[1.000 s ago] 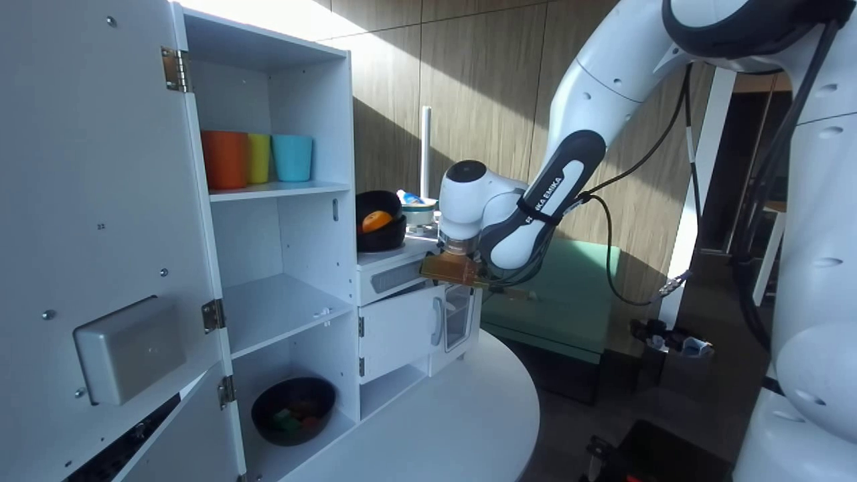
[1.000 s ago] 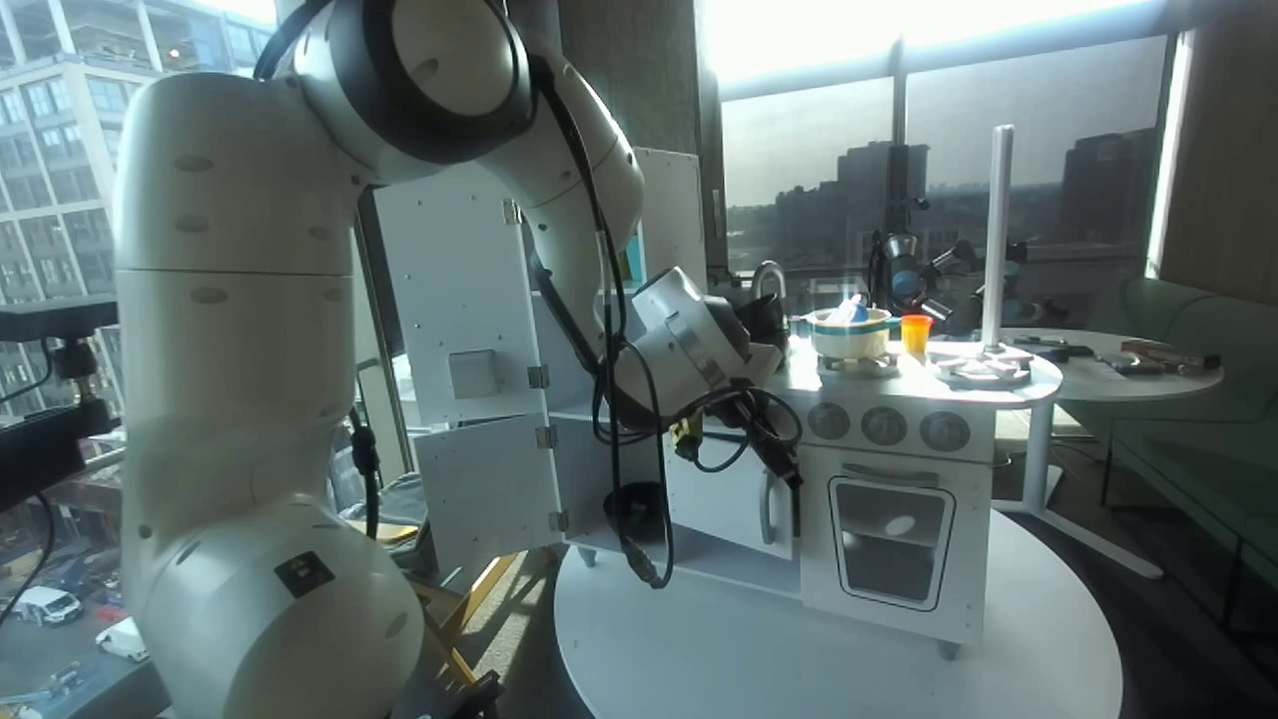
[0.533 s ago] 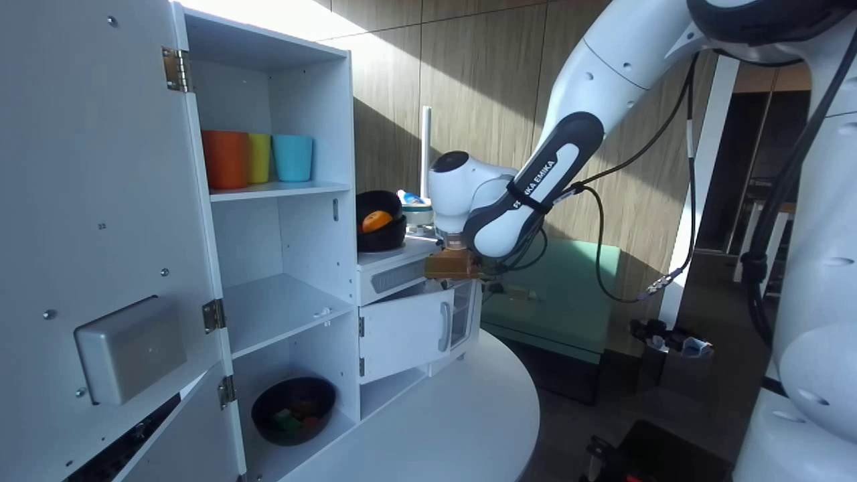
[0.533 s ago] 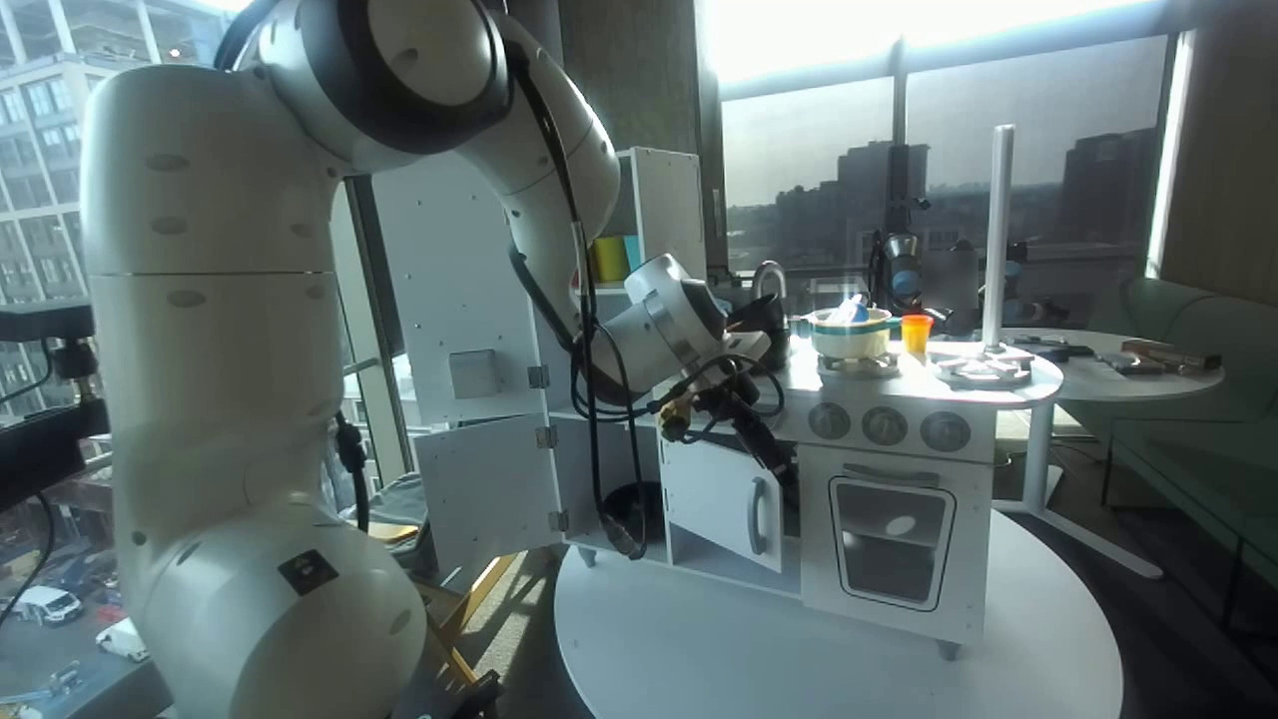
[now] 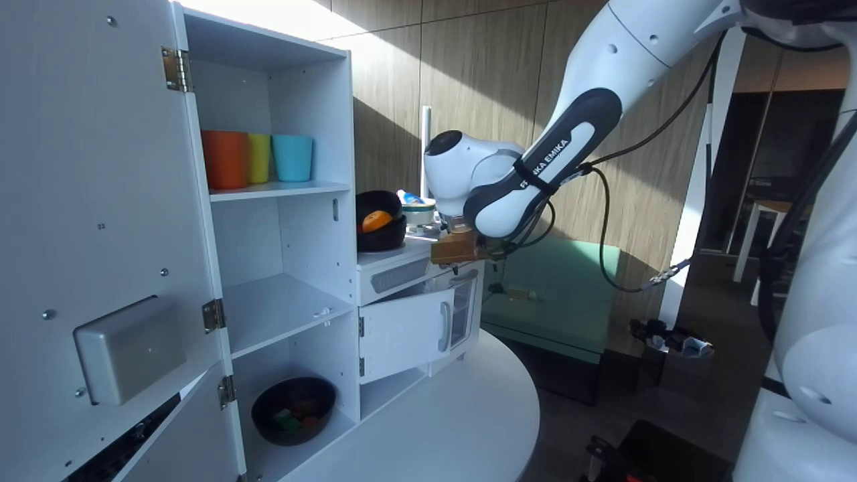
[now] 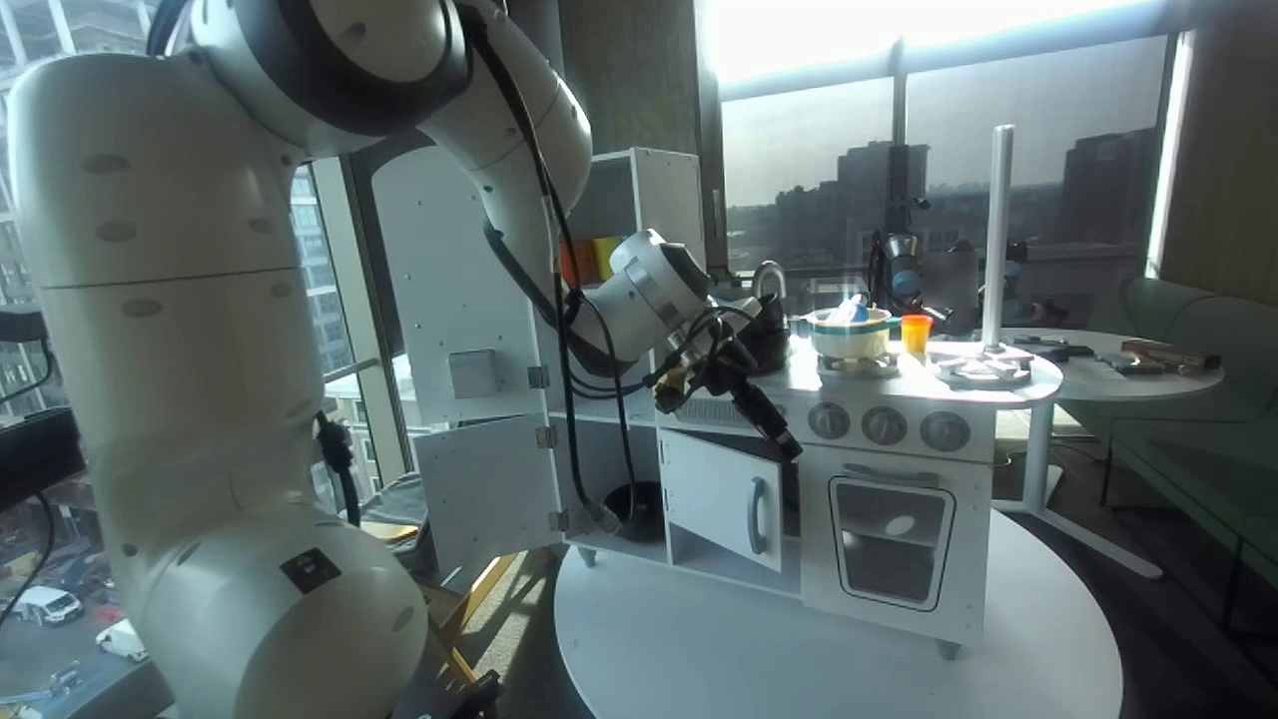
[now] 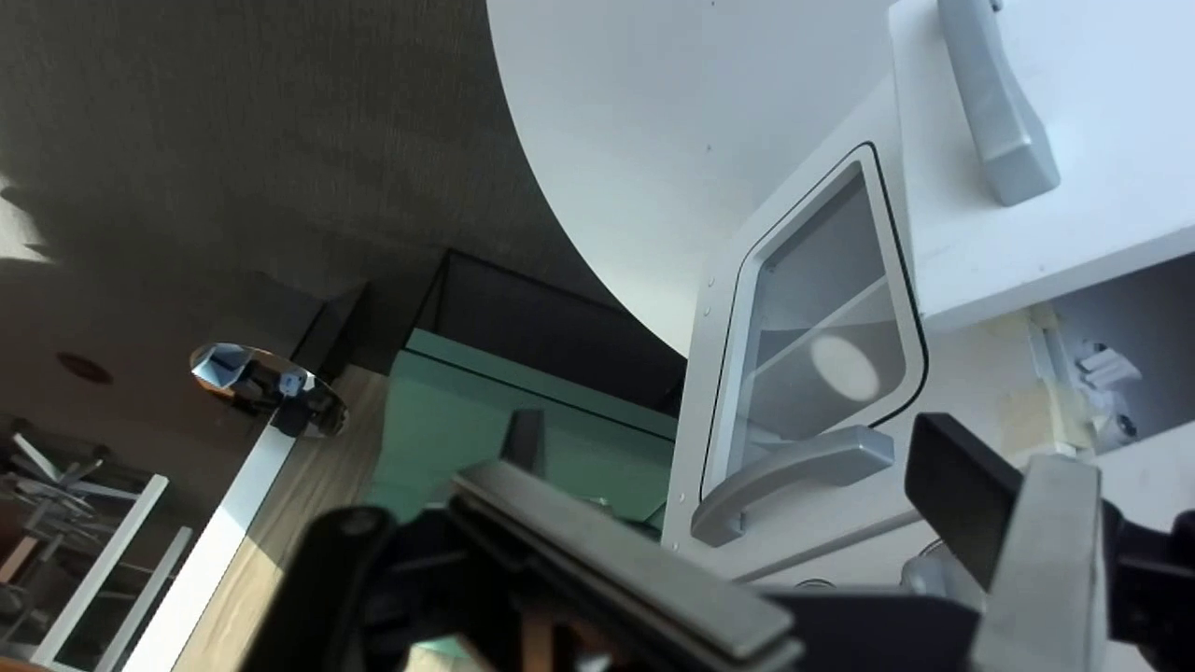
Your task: Open the cabinet doors and the oven door.
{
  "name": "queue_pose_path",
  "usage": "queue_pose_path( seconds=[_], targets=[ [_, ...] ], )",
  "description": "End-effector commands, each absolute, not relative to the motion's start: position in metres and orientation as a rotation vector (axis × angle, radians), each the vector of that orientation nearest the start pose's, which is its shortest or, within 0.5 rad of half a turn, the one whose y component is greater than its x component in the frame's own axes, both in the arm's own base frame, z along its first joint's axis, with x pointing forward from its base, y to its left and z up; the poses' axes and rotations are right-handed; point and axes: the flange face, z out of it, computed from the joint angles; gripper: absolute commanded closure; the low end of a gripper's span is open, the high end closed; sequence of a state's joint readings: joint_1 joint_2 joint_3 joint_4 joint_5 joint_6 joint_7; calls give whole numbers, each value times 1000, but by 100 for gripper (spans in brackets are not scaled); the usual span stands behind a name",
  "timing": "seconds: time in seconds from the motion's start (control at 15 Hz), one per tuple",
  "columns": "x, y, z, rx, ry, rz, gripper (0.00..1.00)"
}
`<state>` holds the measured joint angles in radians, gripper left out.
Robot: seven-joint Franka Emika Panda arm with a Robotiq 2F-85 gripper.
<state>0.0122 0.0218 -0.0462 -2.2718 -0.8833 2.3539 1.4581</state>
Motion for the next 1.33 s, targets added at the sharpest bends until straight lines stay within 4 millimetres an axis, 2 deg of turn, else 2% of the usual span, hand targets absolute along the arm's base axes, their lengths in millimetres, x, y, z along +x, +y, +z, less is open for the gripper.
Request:
queue_pose_path(
  seconds=[0.0, 0.27, 0.53, 0.73, 0.87, 1.07, 1.27],
  targets=[
    [533, -37, 370, -3050, 1508, -953, 0],
    [540, -42, 347, -2968, 1538, -894, 0],
    [544, -33, 320, -2967, 1491, -864, 0],
    [548, -28, 305, -2962, 1425, -899, 0],
    [548, -27, 297, -2985, 1412, -856, 0],
    [543, -19, 292, -2999, 1313, -733, 0],
    [536, -3, 297, -3040, 1173, -588, 0]
  ],
)
